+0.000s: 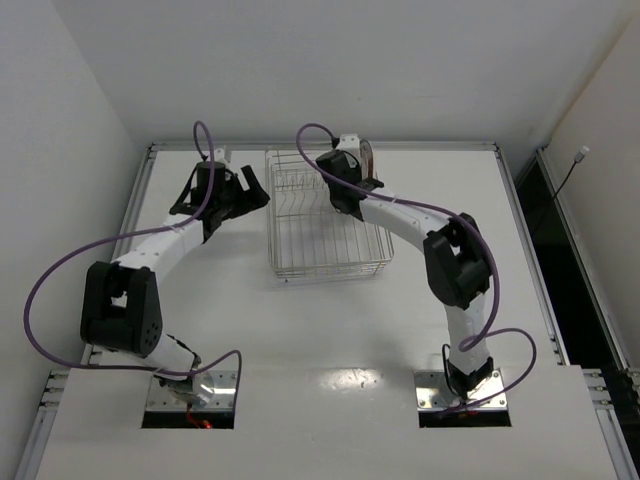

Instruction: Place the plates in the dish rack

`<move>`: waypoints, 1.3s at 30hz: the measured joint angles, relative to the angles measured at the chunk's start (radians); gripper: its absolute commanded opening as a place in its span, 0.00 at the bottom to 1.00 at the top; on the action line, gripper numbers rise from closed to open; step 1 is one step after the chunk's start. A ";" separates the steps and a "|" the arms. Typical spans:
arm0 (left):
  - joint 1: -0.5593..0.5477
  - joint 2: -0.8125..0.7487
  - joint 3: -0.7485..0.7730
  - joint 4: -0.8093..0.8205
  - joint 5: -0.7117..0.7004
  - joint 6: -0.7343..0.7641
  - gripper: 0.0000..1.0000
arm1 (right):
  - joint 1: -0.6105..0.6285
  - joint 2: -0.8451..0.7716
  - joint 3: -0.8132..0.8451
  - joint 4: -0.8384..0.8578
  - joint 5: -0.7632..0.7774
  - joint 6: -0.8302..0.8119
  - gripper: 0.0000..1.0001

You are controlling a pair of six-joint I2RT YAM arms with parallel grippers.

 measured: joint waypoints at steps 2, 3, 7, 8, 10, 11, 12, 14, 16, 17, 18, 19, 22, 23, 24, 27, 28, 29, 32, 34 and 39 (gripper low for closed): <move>0.000 0.002 0.000 -0.002 0.000 0.000 0.79 | -0.002 0.031 0.038 -0.020 -0.003 0.016 0.00; 0.000 0.002 0.000 -0.003 0.000 0.000 0.79 | -0.003 0.040 0.053 -0.031 -0.008 0.021 0.00; 0.000 0.009 0.004 -0.004 0.000 0.000 0.79 | -0.014 0.045 0.070 -0.064 -0.025 0.054 0.21; 0.000 0.013 0.006 -0.005 0.000 0.000 0.79 | -0.015 0.045 0.070 -0.063 -0.034 0.061 0.29; 0.000 0.017 0.006 -0.008 0.000 0.000 0.79 | -0.021 0.045 0.071 -0.081 -0.042 0.066 0.42; 0.000 0.018 0.006 -0.008 0.000 0.000 0.79 | -0.022 0.044 0.072 -0.095 -0.044 0.064 0.51; 0.000 0.018 0.006 -0.009 0.000 0.000 0.79 | -0.022 0.043 0.072 -0.108 -0.043 0.069 0.55; 0.000 0.018 0.006 -0.010 0.000 0.000 0.79 | -0.021 0.036 0.072 -0.116 -0.043 0.074 0.65; 0.000 0.018 0.008 -0.014 0.000 0.000 0.79 | -0.011 0.005 0.071 -0.140 -0.031 0.077 0.73; 0.000 0.018 0.009 -0.018 -0.001 0.000 0.79 | -0.008 -0.021 0.071 -0.161 -0.021 0.077 0.81; 0.000 0.018 0.014 -0.025 -0.003 0.001 0.79 | -0.006 -0.055 0.071 -0.201 -0.002 0.078 0.86; 0.000 0.019 0.019 -0.031 -0.005 0.002 0.79 | -0.008 -0.092 0.072 -0.239 0.015 0.076 0.90; 0.000 0.019 0.035 -0.041 -0.021 0.010 0.79 | -0.023 -0.220 0.091 -0.372 0.039 0.069 0.93; 0.000 0.019 0.040 -0.043 -0.029 0.013 0.79 | -0.029 -0.264 0.095 -0.406 0.036 0.063 0.93; 0.000 0.019 0.042 -0.044 -0.036 0.015 0.79 | -0.033 -0.311 0.095 -0.441 0.031 0.058 0.93; 0.000 0.020 0.050 -0.053 -0.053 0.019 0.79 | -0.043 -0.466 0.029 -0.498 -0.022 0.053 0.93; 0.000 0.020 0.051 -0.052 -0.059 0.019 0.79 | -0.043 -0.541 -0.036 -0.506 -0.060 0.053 0.93; 0.000 0.020 0.051 -0.053 -0.066 0.019 0.79 | -0.043 -0.613 -0.106 -0.505 -0.091 0.052 0.93; 0.000 0.020 0.052 -0.060 -0.079 0.019 0.79 | -0.048 -0.837 -0.347 -0.500 -0.210 0.069 0.93; 0.000 0.021 0.052 -0.061 -0.085 0.019 0.79 | -0.053 -0.980 -0.486 -0.500 -0.274 0.098 0.93; 0.000 0.025 0.052 -0.063 -0.092 0.020 0.79 | -0.055 -1.226 -0.702 -0.461 -0.341 0.171 0.97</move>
